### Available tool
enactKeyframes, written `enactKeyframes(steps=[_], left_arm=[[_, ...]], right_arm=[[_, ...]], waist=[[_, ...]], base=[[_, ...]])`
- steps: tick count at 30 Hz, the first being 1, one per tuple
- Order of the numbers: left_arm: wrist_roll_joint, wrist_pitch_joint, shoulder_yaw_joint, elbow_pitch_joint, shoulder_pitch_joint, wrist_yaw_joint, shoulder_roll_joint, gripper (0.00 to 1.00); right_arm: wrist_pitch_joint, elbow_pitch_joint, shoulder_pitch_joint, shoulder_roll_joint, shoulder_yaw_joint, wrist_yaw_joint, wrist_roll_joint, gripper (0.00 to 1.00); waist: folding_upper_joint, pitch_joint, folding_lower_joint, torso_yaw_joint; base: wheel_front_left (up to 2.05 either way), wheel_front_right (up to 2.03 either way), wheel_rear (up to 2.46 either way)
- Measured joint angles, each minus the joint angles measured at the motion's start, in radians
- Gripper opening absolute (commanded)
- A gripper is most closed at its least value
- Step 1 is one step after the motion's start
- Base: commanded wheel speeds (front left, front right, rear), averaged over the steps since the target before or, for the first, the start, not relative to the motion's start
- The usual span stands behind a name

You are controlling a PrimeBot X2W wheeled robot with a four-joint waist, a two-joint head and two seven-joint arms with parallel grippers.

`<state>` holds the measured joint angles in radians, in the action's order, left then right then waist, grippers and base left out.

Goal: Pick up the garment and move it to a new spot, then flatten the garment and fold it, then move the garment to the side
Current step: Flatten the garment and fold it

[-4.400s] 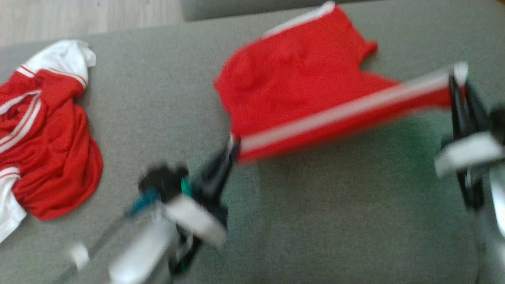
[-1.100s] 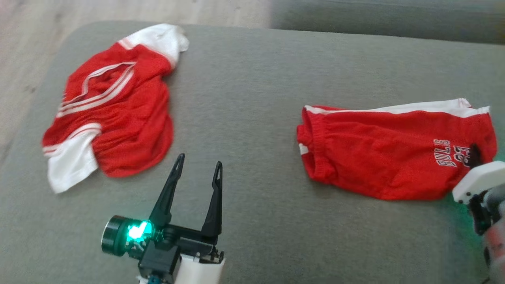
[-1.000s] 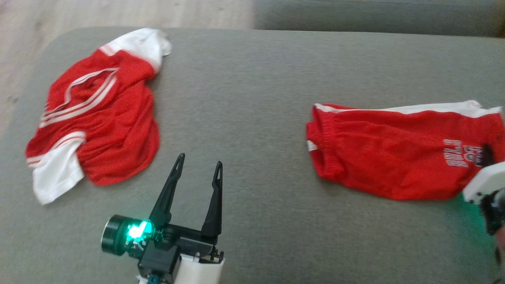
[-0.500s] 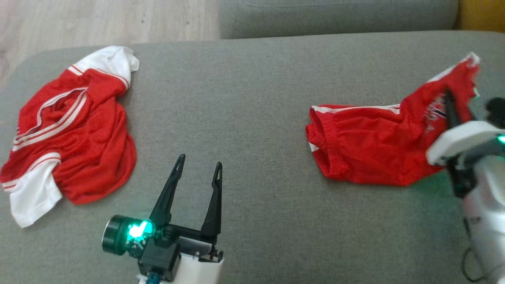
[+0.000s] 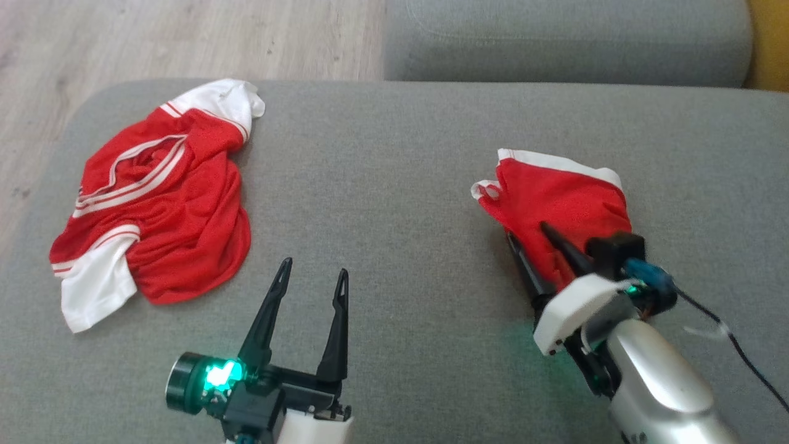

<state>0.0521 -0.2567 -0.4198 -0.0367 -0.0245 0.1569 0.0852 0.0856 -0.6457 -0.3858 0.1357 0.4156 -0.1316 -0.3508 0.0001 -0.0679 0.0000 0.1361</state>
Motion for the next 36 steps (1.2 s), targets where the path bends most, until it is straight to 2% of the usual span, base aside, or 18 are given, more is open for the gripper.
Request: enactKeyframes(steps=[3,7,16,23,36], left_arm=[[0.001,0.000,0.003,-0.001,-0.004,0.000,-0.002,1.00],[0.012,0.000,0.028,-0.003,-0.058,0.002,-0.005,1.00],[0.037,0.000,0.127,0.028,-0.174,0.030,-0.005,1.00],[0.036,0.000,0.175,0.050,-0.262,0.037,-0.006,1.00],[0.026,0.000,0.195,0.072,-0.273,0.000,-0.012,1.00]], right_arm=[[0.077,0.064,0.045,0.000,-0.039,0.000,-0.002,1.00],[0.141,0.181,0.137,0.005,-0.153,0.000,-0.047,1.00],[0.164,0.431,0.451,0.055,-0.241,0.000,-0.058,1.00],[0.165,0.479,0.598,0.052,-0.257,0.000,0.064,1.00],[0.165,0.457,0.605,0.000,-0.299,0.000,0.123,1.00]], waist=[[0.0000,0.020,0.0000,0.004],[0.0000,0.072,-0.0002,-0.001],[0.0000,0.166,-0.0003,-0.055],[0.0000,0.208,-0.0002,-0.085],[0.0000,0.213,0.0000,-0.079]], base=[[0.00,0.00,0.00],[0.00,0.00,0.00],[0.00,0.00,0.00],[0.00,0.00,0.00],[0.00,0.00,0.00]])
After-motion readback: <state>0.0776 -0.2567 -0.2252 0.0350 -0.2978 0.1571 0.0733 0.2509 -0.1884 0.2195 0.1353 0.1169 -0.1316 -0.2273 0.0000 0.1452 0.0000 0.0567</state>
